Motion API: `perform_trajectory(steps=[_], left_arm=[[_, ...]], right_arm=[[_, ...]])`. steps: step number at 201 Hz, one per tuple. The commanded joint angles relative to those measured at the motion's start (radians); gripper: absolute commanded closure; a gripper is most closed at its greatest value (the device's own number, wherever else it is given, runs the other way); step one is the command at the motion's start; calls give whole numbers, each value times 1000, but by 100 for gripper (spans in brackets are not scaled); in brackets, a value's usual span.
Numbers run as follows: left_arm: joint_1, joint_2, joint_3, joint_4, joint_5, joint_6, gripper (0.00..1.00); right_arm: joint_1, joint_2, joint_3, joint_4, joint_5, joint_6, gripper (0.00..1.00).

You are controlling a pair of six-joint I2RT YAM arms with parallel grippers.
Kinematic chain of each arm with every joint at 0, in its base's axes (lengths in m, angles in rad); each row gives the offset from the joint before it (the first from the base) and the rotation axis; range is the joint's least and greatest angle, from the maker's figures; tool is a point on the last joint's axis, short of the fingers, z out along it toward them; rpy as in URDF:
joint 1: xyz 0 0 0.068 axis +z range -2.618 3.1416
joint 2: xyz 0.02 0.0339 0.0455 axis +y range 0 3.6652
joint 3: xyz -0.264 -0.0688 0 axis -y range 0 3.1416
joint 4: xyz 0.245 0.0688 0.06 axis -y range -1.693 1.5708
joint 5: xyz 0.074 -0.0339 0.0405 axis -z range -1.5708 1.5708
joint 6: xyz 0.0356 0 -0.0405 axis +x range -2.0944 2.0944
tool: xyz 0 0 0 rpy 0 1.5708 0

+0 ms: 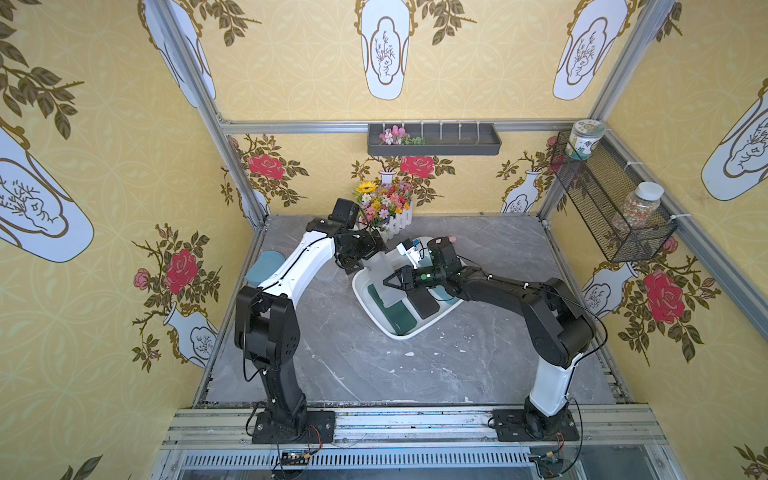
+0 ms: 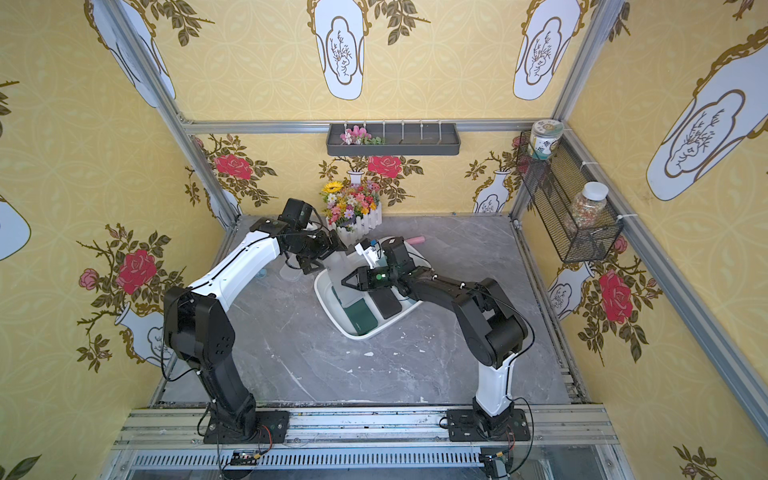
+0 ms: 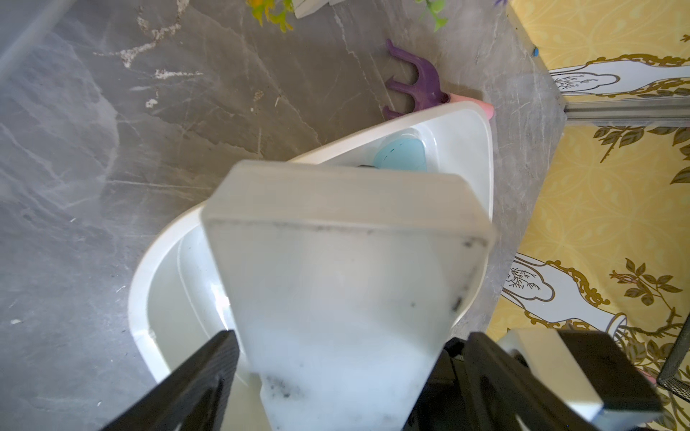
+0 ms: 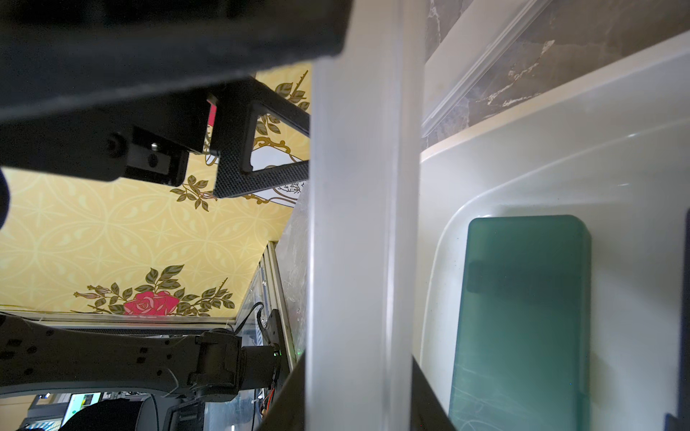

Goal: Put the pencil case into the storage box
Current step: Pick up the pencil case from the center of the board, then place the pencil case at the storage box.

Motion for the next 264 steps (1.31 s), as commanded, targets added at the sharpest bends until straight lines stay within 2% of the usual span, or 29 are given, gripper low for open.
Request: perform_trajectory(steps=[1,73,138,264], left_arm=[[7,-10,-20,9,-9,4,0],[76,-102,-138,34,-65,20,0],[167,-197,-251,104,-34,27,0],[194,-234,-335,162,0,42,0]], right_arm=[[-7,-14,-3,41,-7,1,66],[-29,-29,-27,10,-32,-14,66],[-27,-11,-105,9,-24,-39,66],[0,39,-102,-51,-3,-51,64]])
